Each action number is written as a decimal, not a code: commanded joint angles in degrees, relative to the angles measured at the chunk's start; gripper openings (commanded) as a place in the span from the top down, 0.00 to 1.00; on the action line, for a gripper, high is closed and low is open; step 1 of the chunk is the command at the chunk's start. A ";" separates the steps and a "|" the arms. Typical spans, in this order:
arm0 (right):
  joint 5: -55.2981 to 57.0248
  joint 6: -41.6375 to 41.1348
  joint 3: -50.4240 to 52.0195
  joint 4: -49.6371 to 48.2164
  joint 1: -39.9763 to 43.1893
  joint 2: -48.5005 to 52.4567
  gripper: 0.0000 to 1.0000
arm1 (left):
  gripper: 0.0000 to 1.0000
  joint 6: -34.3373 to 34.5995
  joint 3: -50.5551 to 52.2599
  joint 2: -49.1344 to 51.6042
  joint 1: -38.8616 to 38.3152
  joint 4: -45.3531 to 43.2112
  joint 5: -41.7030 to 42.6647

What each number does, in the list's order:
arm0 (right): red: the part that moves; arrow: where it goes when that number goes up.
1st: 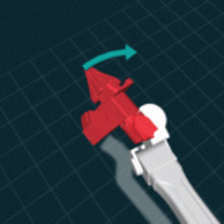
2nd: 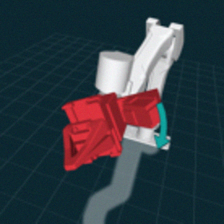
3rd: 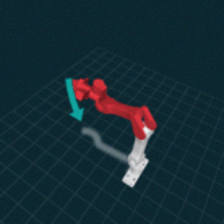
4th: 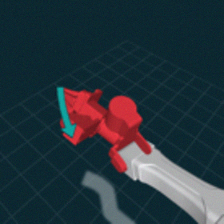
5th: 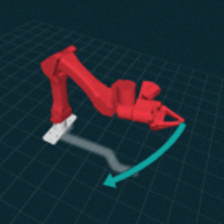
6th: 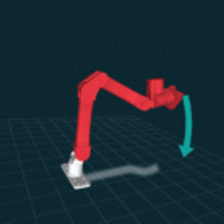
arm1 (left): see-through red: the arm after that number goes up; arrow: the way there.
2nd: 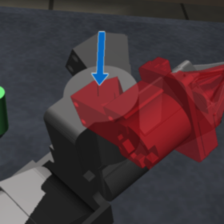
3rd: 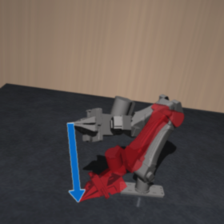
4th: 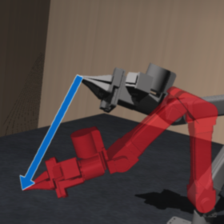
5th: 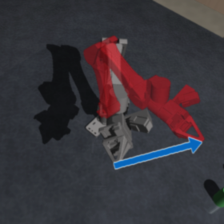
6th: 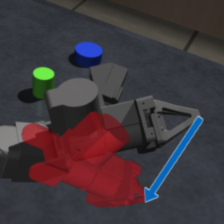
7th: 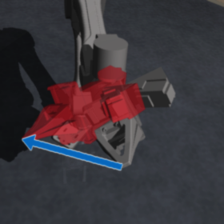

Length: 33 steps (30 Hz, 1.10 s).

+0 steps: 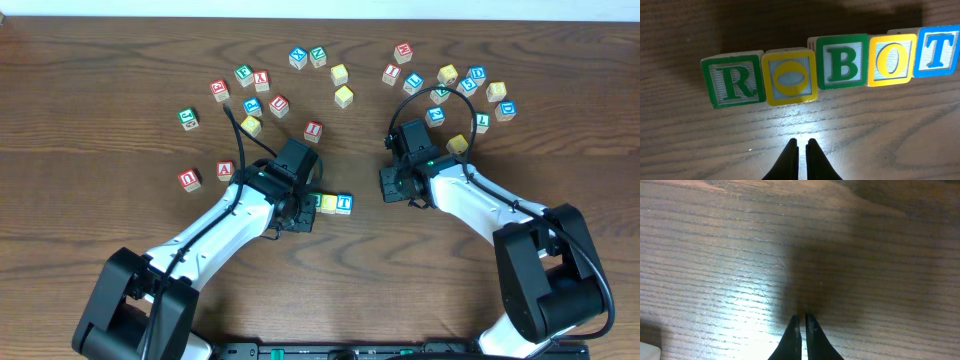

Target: Spell out ROBOT

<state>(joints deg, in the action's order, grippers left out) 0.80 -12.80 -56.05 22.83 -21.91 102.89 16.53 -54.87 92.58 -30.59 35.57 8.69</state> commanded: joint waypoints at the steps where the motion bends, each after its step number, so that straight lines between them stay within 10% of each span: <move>1: -0.42 0.17 -0.48 -0.07 0.33 0.39 0.99 | 0.92 0.33 0.20 -0.55 -0.13 -0.07 0.26; 33: -0.55 0.20 -0.48 -0.57 0.33 0.39 0.99 | 0.92 1.57 4.04 -0.46 -0.13 -4.70 -0.24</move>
<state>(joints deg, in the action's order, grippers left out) 0.62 -12.80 -56.05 22.41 -21.91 102.89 17.45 -51.11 92.58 -30.59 30.98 8.67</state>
